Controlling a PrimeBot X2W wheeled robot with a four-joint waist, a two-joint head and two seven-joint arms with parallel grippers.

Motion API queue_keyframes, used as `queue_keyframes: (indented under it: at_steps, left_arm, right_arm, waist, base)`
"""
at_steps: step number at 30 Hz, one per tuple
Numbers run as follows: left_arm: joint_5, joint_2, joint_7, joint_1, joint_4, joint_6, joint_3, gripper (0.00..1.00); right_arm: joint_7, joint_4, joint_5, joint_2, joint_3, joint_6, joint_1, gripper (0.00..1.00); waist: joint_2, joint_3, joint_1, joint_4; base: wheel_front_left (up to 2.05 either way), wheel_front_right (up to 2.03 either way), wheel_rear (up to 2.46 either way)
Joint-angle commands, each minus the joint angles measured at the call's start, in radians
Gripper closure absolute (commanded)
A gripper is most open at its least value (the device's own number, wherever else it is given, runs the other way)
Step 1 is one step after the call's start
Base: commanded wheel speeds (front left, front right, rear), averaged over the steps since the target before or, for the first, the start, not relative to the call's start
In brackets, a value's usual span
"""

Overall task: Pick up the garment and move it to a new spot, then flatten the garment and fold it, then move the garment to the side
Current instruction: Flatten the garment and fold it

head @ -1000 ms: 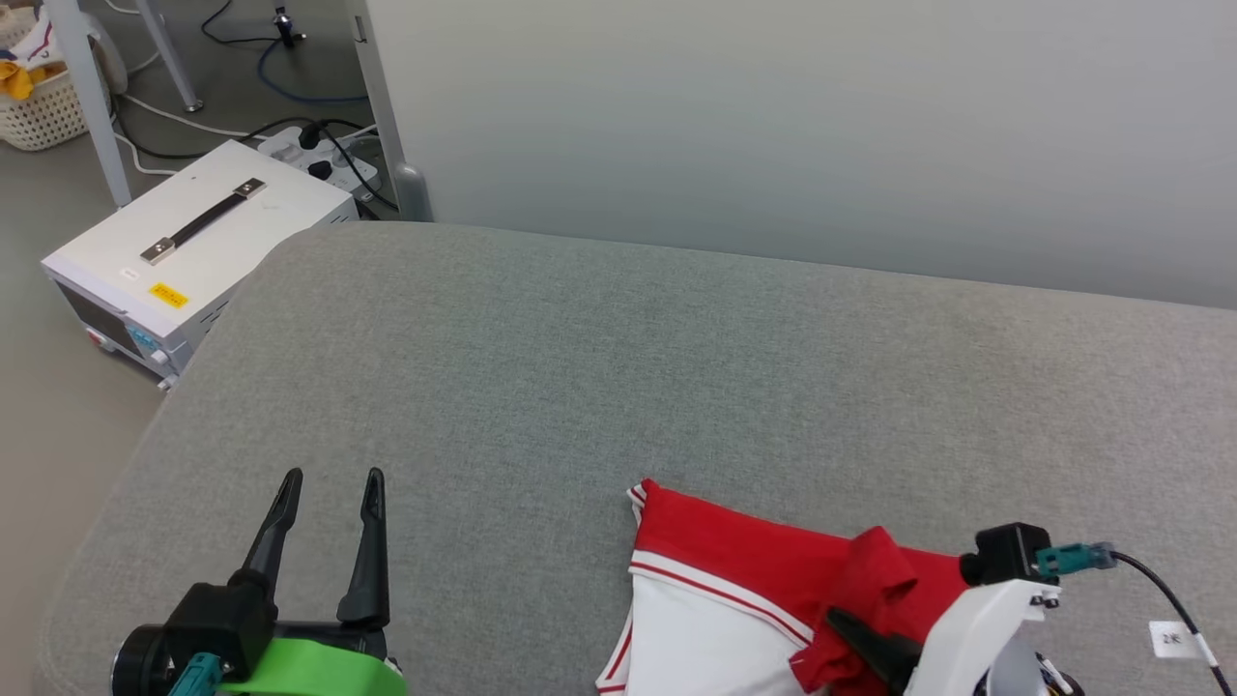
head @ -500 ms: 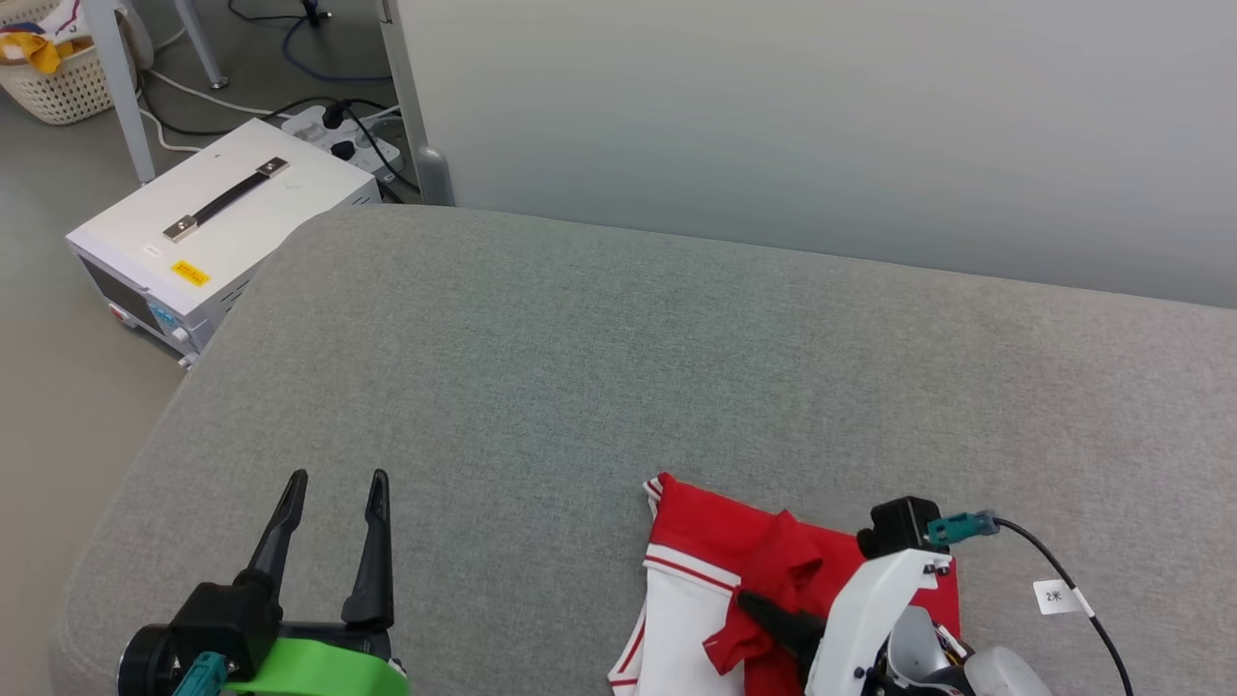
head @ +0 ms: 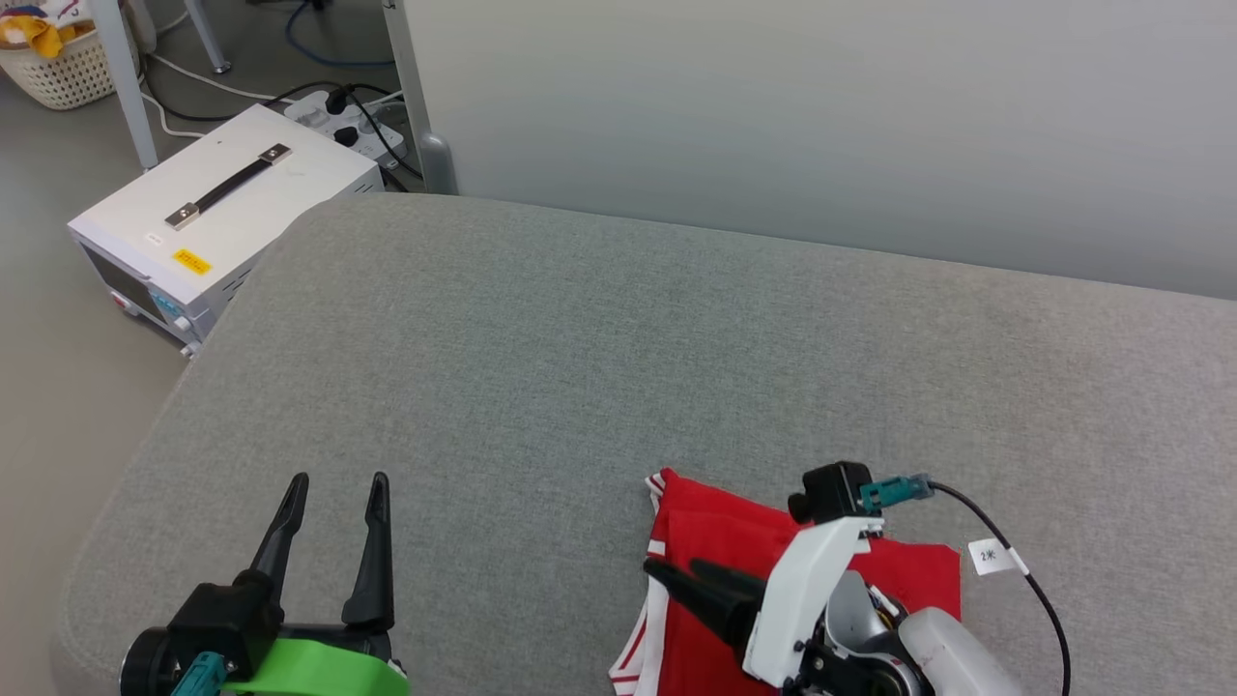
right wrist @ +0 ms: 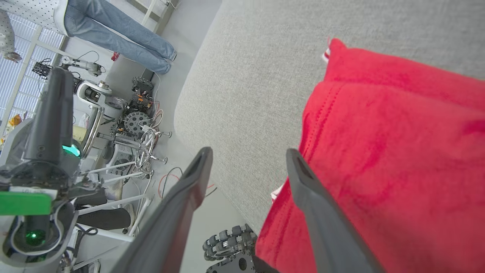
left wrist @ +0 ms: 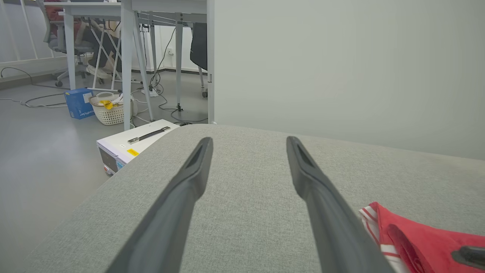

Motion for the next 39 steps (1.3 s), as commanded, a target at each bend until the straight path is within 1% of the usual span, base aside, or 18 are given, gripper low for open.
queue_keyframes:
  at_steps: [1,2,4,8,12,14,19,22,27,31,34,39]
  left_arm:
    - [0.005,0.002,-0.006,-0.011,0.0,-0.003,-0.001,0.0]
    - [0.006,0.001,-0.006,-0.011,-0.001,-0.003,-0.001,0.0]
    - [0.005,-0.001,-0.006,-0.011,-0.003,-0.003,0.0,0.0]
    - [0.005,-0.002,-0.006,-0.009,-0.007,-0.003,-0.001,0.0]
    - [0.005,-0.003,-0.006,-0.008,-0.011,-0.003,-0.002,0.0]
    - [0.003,-0.004,-0.006,-0.008,-0.013,-0.003,-0.003,0.0]
    - [0.002,-0.005,-0.006,-0.007,-0.015,-0.003,-0.01,0.0]
    - [0.0,-0.006,-0.006,-0.009,-0.015,-0.003,-0.02,0.0]
    - [0.0,-0.008,-0.006,-0.013,-0.017,-0.003,-0.035,0.0]
    - [0.0,-0.006,-0.006,-0.013,-0.015,-0.003,-0.043,0.0]
    - [-0.003,-0.004,-0.006,-0.014,-0.013,-0.003,-0.051,0.0]
    - [-0.006,0.001,-0.006,-0.016,-0.009,-0.003,-0.071,0.0]
  right_arm:
    - [-0.019,-0.007,-0.02,-0.004,0.003,0.0,-0.03,0.0]
    - [-0.029,-0.011,-0.044,-0.004,0.003,0.0,-0.038,0.0]
    - [-0.074,-0.033,-0.138,-0.019,0.01,0.0,-0.066,0.0]
    - [-0.181,-0.066,-0.321,-0.099,0.035,0.0,-0.105,0.0]
    - [-0.269,-0.081,-0.44,-0.17,0.027,0.0,-0.132,0.0]
    - [-0.32,-0.092,-0.498,-0.206,0.005,0.0,-0.144,0.0]
    - [-0.413,-0.122,-0.6,-0.265,-0.085,0.0,-0.139,0.0]
    - [-0.458,-0.14,-0.664,-0.286,-0.18,0.0,-0.101,0.0]
    - [-0.526,-0.207,-0.725,-0.259,-0.336,0.0,0.013,0.0]
    - [-0.565,-0.278,-0.747,-0.212,-0.438,0.0,0.111,0.0]
    - [-0.589,-0.334,-0.771,-0.167,-0.484,0.0,0.182,0.0]
    - [-0.613,-0.387,-0.802,-0.092,-0.522,0.0,0.269,0.0]
  waist:
    - [0.012,-0.003,0.0,-0.005]
    - [0.012,-0.004,0.0,-0.008]
    - [0.012,-0.006,0.0,-0.016]
    - [0.012,-0.012,0.0,-0.033]
    - [0.012,-0.013,0.0,-0.051]
    - [0.012,-0.012,0.0,-0.064]
    - [0.012,-0.009,0.0,-0.094]
    - [0.012,-0.007,0.0,-0.106]
    - [0.012,0.001,0.0,-0.122]
    - [0.012,0.005,0.0,-0.129]
    - [0.012,0.008,0.0,-0.131]
    - [0.012,0.011,0.0,-0.131]
  base:
    - [0.0,0.0,0.0]
    - [0.0,0.0,0.0]
    - [0.0,0.0,0.0]
    - [0.0,0.0,0.0]
    - [0.0,0.0,0.0]
    - [0.0,0.0,0.0]
    - [0.0,0.0,0.0]
    - [0.0,0.0,0.0]
    - [0.0,0.0,0.0]
    - [0.0,0.0,0.0]
    - [0.0,0.0,0.0]
    - [0.0,0.0,0.0]
